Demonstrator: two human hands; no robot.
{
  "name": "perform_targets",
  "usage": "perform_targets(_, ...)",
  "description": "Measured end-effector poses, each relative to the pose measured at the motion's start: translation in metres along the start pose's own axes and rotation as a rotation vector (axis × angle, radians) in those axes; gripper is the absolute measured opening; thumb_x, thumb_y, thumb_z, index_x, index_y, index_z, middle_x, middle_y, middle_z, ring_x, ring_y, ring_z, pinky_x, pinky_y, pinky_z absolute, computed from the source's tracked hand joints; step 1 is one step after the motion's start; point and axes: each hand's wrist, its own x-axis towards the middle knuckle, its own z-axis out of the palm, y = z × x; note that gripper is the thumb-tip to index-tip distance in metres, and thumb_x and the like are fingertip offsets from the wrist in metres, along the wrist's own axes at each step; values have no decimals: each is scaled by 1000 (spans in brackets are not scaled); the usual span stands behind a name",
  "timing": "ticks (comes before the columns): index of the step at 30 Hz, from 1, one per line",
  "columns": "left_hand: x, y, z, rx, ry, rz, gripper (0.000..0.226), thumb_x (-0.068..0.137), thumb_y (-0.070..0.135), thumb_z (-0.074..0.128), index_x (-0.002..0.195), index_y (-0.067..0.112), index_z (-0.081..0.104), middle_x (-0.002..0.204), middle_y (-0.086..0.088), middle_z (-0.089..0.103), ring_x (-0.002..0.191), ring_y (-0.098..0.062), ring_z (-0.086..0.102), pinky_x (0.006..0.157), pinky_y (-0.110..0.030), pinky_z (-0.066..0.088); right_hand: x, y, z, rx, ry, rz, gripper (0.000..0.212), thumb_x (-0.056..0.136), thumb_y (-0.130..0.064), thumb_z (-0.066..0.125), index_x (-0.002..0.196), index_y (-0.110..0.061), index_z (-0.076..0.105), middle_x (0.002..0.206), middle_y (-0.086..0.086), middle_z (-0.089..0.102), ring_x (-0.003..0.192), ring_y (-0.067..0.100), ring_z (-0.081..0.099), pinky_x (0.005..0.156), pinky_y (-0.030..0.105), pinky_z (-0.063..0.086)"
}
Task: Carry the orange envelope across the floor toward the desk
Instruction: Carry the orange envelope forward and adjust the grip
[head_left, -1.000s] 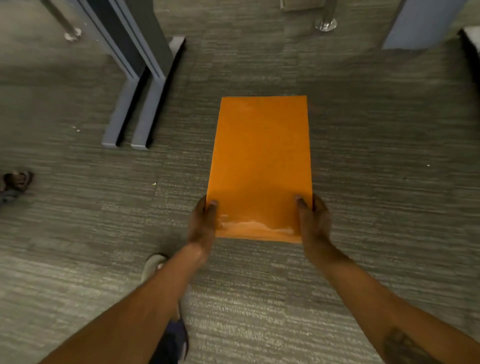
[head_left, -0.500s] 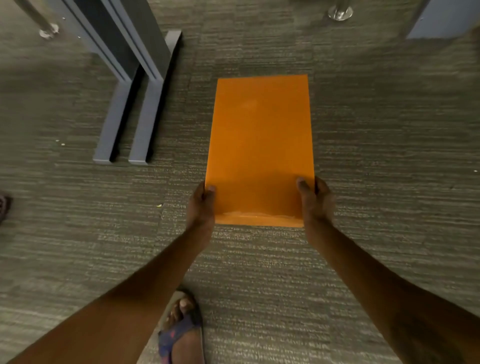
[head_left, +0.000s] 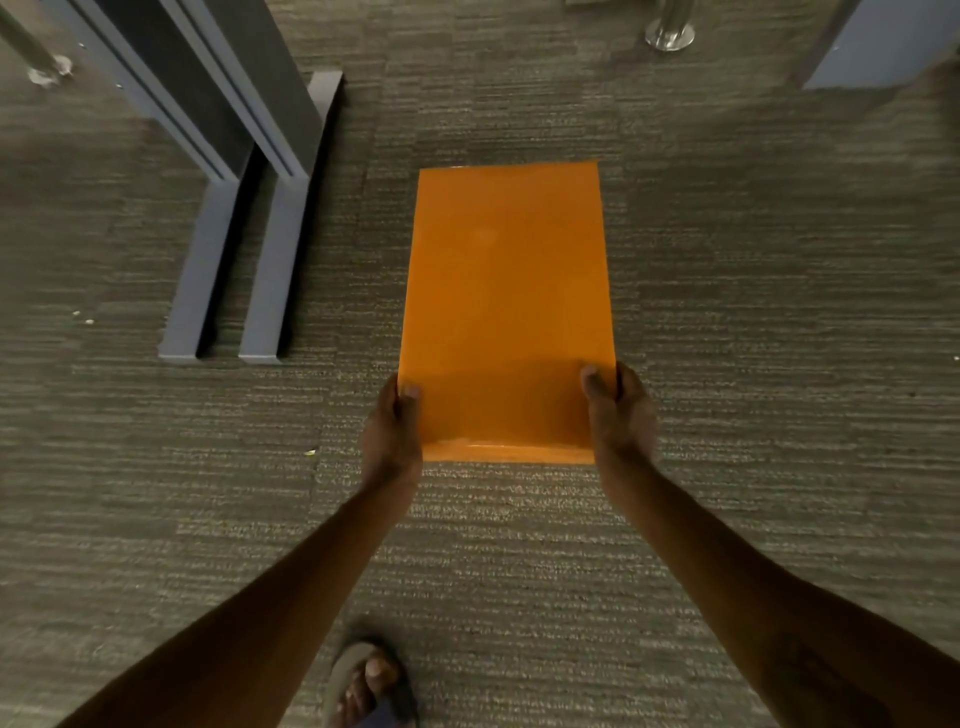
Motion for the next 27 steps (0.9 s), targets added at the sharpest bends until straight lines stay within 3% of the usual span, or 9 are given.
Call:
perform_targets(2, 0, 1, 0, 37, -6, 20, 39, 108, 39, 36, 132, 17, 57, 109, -5, 68, 78, -2, 59, 58, -22, 42, -1, 0, 0, -6, -9, -16, 33, 96, -44, 54, 113, -17, 64, 93, 0, 66, 71, 7, 55, 60, 25, 35)
perform_targets(4, -1, 2, -2, 77, -14, 24, 40, 108, 40, 34, 135, 17, 54, 114, -3, 68, 85, -14, 63, 63, -27, 46, -2, -1, -2, -32, -36, -38, 36, 97, -44, 53, 118, -15, 61, 100, 4, 67, 78, 16, 58, 68, 29, 38)
perform_targets(7, -3, 11, -4, 133, -18, 32, 41, 108, 36, 34, 136, 13, 51, 120, -12, 66, 101, -33, 65, 84, -46, 55, -4, -3, -6, -111, -93, -80, 46, 99, -47, 47, 132, -15, 51, 118, 9, 65, 96, 25, 61, 76, 34, 43)
perform_targets(10, -7, 23, -3, 220, 46, 38, 50, 108, 31, 36, 153, 10, 36, 149, -17, 50, 133, -35, 51, 101, -40, 43, -6, -9, -11, -202, -134, -157, 54, 102, -45, 42, 147, -16, 34, 139, 12, 56, 117, 34, 59, 89, 42, 49)
perform_targets(12, -12, 29, -1, 273, 91, 43, 55, 108, 32, 36, 158, 9, 27, 159, -16, 38, 144, -34, 40, 110, -42, 37, -7, -15, -14, -246, -153, -188, 61, 103, -43, 40, 155, -18, 20, 153, 10, 43, 130, 35, 51, 102, 49, 46)
perform_targets(17, -30, 35, -2, 354, 149, 87, 59, 107, 32, 39, 158, 6, 26, 162, -17, 32, 148, -35, 34, 117, -46, 31, -15, -19, -25, -329, -156, -268, 66, 103, -41, 38, 157, -13, 12, 164, 9, 17, 147, 32, 26, 116, 45, 28)
perform_targets(21, -54, 38, -7, 454, 192, 121, 61, 106, 36, 39, 158, 5, 28, 163, -15, 30, 151, -32, 28, 121, -44, 27, -34, -15, -43, -363, -128, -334, 65, 104, -40, 37, 157, -12, 12, 165, 9, 14, 151, 26, 15, 121, 43, 19)
perform_targets(27, -80, 52, -14, 491, 207, 122, 63, 105, 39, 41, 158, 6, 27, 165, -14, 27, 154, -32, 23, 124, -46, 23, -58, -16, -69, -446, -119, -376, 63, 104, -38, 35, 157, -15, 11, 165, 5, 12, 152, 22, 12, 122, 45, 18)
